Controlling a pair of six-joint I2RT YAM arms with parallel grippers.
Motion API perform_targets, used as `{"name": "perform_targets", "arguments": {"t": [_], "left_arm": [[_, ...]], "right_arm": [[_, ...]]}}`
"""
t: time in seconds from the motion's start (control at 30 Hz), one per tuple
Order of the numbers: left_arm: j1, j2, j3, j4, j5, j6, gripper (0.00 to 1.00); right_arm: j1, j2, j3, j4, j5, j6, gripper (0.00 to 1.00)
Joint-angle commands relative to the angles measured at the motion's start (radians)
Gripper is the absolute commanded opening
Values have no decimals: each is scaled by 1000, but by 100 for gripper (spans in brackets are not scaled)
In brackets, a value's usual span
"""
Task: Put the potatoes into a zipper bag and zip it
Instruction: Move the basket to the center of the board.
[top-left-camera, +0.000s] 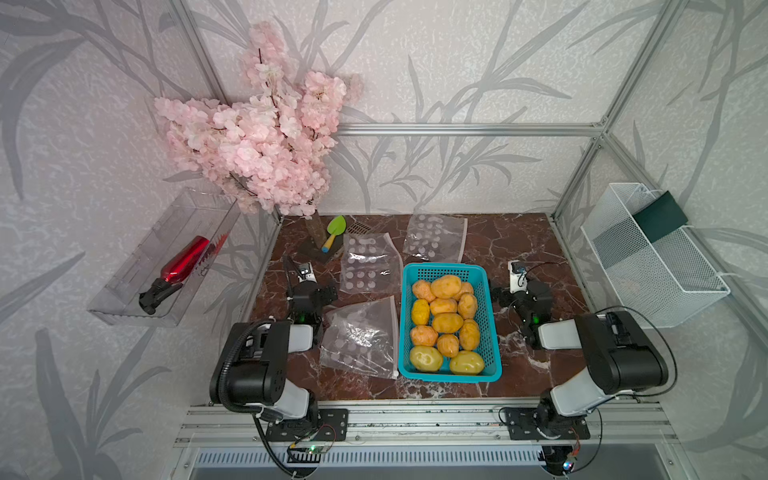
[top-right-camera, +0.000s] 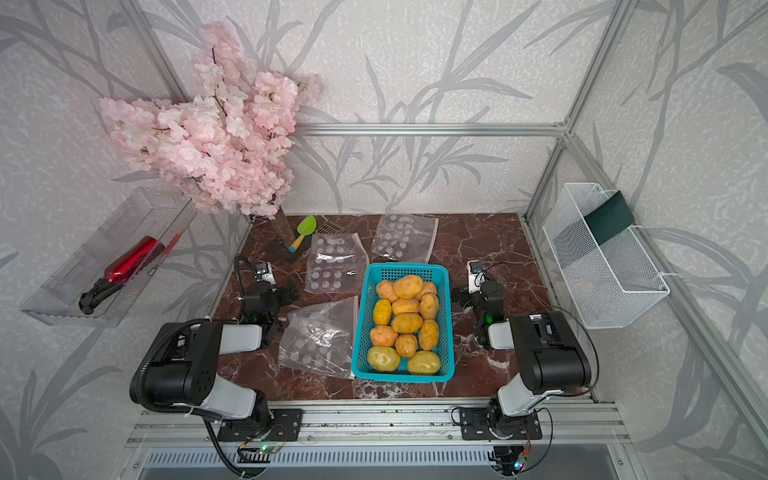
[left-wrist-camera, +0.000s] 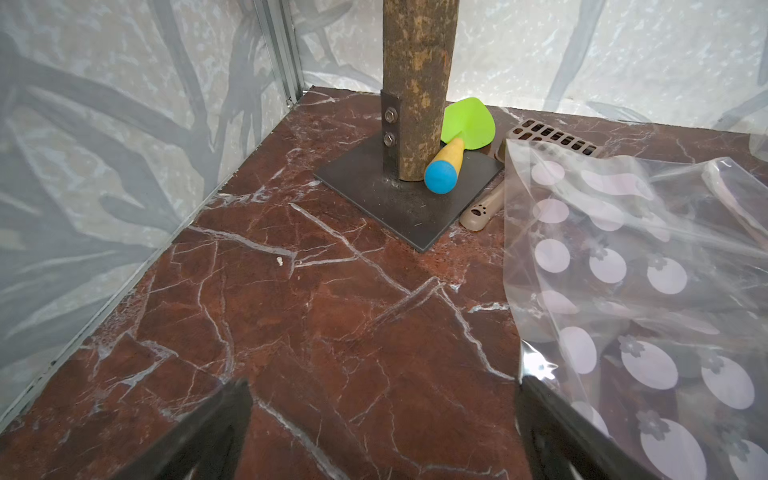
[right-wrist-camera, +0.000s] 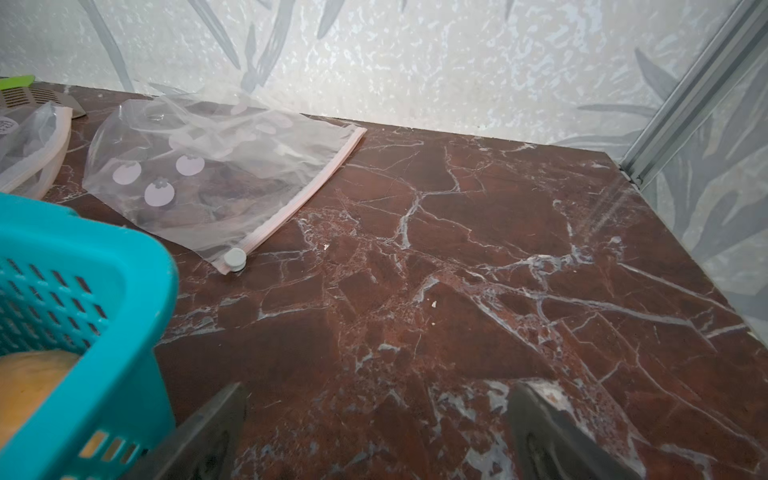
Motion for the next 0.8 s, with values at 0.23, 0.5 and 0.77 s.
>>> {"name": "perform_targets", "arguments": {"t": [0.23, 0.5, 0.77], "left_arm": [[-2, 7, 20, 21, -18, 15, 99], [-2, 7, 20, 21, -18, 15, 99], [-3, 7, 21, 20, -18, 15, 99]], "right_arm": [[10, -4, 8, 15, -15, -17, 99], [10, -4, 8, 12, -14, -17, 99], [10, -4, 7, 13, -14, -17, 99]]}}
